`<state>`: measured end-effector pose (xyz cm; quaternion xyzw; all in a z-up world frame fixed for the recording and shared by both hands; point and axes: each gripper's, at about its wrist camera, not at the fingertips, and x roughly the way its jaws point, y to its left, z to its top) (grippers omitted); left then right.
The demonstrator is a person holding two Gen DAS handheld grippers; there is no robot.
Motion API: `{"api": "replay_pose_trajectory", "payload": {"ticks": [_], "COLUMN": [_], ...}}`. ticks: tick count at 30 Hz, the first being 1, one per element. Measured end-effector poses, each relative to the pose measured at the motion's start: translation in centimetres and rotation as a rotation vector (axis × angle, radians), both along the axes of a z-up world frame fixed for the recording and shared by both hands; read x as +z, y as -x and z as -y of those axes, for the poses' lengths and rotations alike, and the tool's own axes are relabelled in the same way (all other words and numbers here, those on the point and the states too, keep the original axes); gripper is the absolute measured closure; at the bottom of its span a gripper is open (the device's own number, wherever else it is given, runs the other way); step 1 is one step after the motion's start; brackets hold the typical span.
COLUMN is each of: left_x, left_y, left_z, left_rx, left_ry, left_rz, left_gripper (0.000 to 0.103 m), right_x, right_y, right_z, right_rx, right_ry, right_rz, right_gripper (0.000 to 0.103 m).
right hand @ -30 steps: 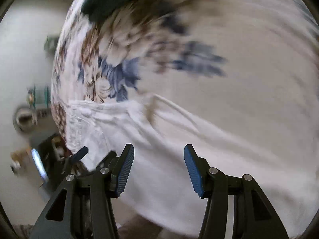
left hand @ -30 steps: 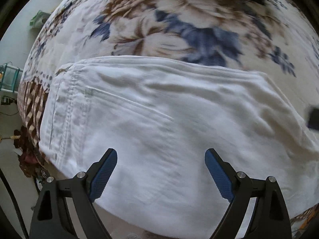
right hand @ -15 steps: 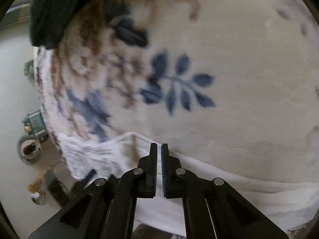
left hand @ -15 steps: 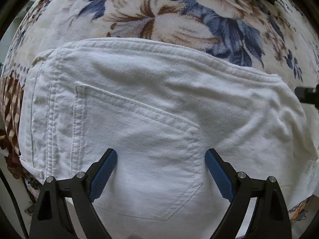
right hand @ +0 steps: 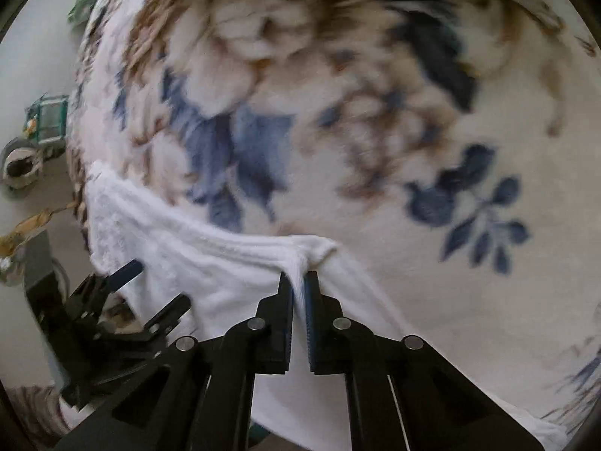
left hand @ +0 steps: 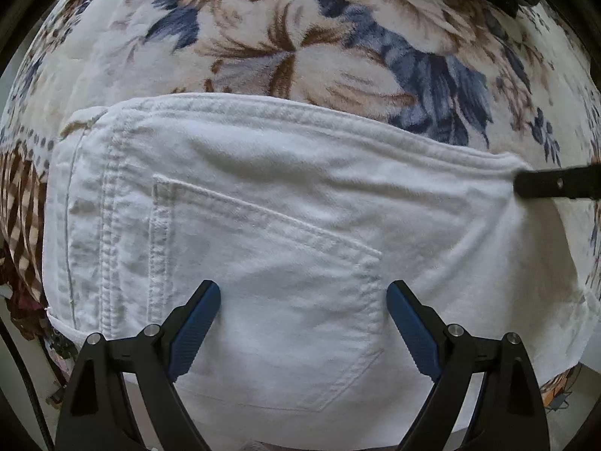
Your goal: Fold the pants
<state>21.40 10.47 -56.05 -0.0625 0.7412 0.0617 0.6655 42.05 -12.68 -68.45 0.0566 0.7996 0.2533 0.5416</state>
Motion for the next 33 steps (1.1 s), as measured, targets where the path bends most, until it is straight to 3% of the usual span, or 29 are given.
{"api": "replay_pose_trajectory", "payload": {"ticks": [2, 3, 4, 6, 9, 11, 14, 16, 18, 20, 22, 25, 30, 33], "left_x": [0.3, 0.5, 0.9, 1.6, 1.9, 1.2, -0.4, -1.3, -1.8, -2.2, -2.8, -2.6, -3.0, -2.4], "left_y": [-0.4, -0.7, -1.1, -2.0, -3.9, -5.6, -8.2, -9.8, -11.1, -12.0, -12.4, -12.9, -11.7, -11.4], "left_z": [0.3, 0.7, 0.9, 1.3, 2.3, 3.7, 6.2, 7.2, 7.5, 7.1, 6.6, 6.7, 6.4, 5.2], "left_rx": [-0.006, -0.007, -0.008, -0.012, -0.003, -0.013, -0.094, -0.139, -0.144, -0.13, -0.185, -0.195, -0.152, -0.129], "left_ry": [0.007, 0.015, 0.023, 0.042, 0.103, 0.157, 0.134, 0.09, 0.072, 0.075, 0.047, 0.038, 0.091, 0.093], "left_rz": [0.0, 0.003, 0.01, 0.031, 0.048, 0.044, 0.021, 0.02, 0.019, 0.017, 0.043, 0.062, 0.063, 0.055], "left_gripper": [0.012, 0.012, 0.012, 0.012, 0.012, 0.012, 0.007, 0.007, 0.006, 0.005, 0.005, 0.005, 0.005, 0.005], "right_x": [-1.1, -1.0, -0.4, 2.3, 5.0, 5.3, 2.7, 0.4, -0.6, -1.3, -1.5, -1.1, -2.7, -2.9], "right_y": [-0.1, -0.3, -0.5, -0.7, 0.4, 2.9, 7.3, 8.4, 8.0, 7.8, 8.4, 9.2, 10.7, 10.4], "right_z": [0.3, 0.7, 1.3, 2.9, 5.1, 6.8, 6.6, 7.5, 9.2, 11.4, 12.6, 13.2, 16.2, 16.4], "right_rx": [-0.015, -0.042, -0.066, -0.117, -0.171, -0.184, -0.13, -0.162, -0.289, -0.488, -0.606, -0.691, -0.963, -0.952], "right_ry": [-0.001, 0.007, 0.008, 0.066, 0.069, 0.049, 0.09, 0.164, 0.196, 0.168, 0.146, 0.144, 0.061, 0.051], "right_rz": [-0.06, -0.055, -0.041, 0.049, 0.061, -0.01, -0.126, -0.119, -0.052, -0.039, -0.038, -0.002, -0.065, -0.081], "right_gripper": [0.091, 0.078, 0.069, 0.066, 0.066, 0.066, 0.066, 0.067, 0.075, 0.078, 0.079, 0.083, 0.089, 0.086]}}
